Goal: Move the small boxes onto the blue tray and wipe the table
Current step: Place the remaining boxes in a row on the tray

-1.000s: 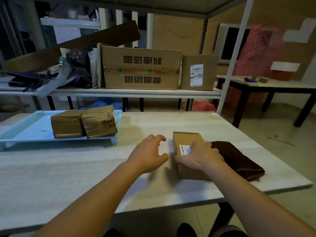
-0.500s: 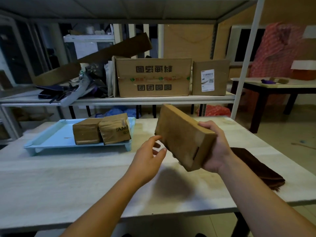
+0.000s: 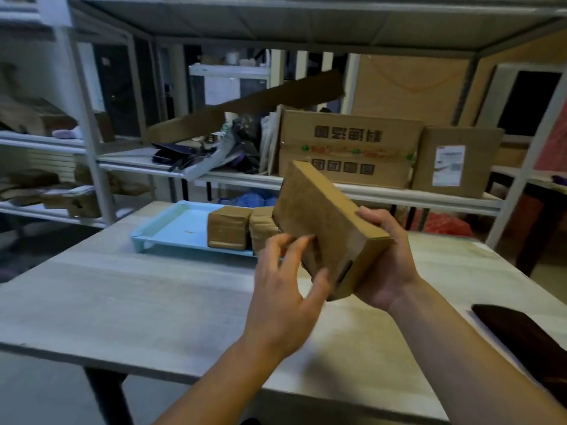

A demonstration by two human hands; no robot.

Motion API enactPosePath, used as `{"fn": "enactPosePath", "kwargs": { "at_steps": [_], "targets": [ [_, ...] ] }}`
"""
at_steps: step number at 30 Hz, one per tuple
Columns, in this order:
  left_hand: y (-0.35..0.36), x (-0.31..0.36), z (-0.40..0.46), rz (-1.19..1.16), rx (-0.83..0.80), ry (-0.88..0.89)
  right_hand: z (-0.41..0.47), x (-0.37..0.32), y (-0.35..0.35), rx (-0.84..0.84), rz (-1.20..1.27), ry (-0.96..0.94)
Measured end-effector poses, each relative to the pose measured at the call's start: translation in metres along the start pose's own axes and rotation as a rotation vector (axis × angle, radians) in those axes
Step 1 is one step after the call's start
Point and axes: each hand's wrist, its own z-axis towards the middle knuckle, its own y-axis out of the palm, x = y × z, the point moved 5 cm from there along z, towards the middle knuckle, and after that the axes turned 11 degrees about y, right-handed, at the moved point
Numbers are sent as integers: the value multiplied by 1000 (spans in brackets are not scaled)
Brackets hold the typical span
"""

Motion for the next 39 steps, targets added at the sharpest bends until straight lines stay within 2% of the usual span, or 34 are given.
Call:
{"fn": "enactPosePath", "kwargs": {
  "at_steps": [3,6,11,16,21,23,25,31,35,39],
  "targets": [
    [-26,-3,-5,-129,58,-39,23,-3,53,-39,-169,-96],
    [-56,-24,-8,-284,196,-152,48,3,109,-35,-362,-112],
    [-105,-86,-11,-517,468,-306,108,25,191,106,-636,-133],
    [-147,-153,-4,-655,709,-543,165,57,226,137,-882,-229],
    [-150,-195,-1,-929,804,-819,200,101,226,146,-1027,-180],
    [-143,-204,-1,-898,785,-935,208,111,219,193,-1129,-185],
    [-139,-209,1,-870,730,-980,212,115,211,232,-1178,-204],
    [-119,-206,-4,-833,541,-1094,191,106,183,328,-1125,-379],
    [-86,-181,-11,-795,371,-1032,148,102,151,318,-1024,-439],
    [-44,-140,-1,-535,139,-781,108,87,89,448,-888,-436]
  ]
}}
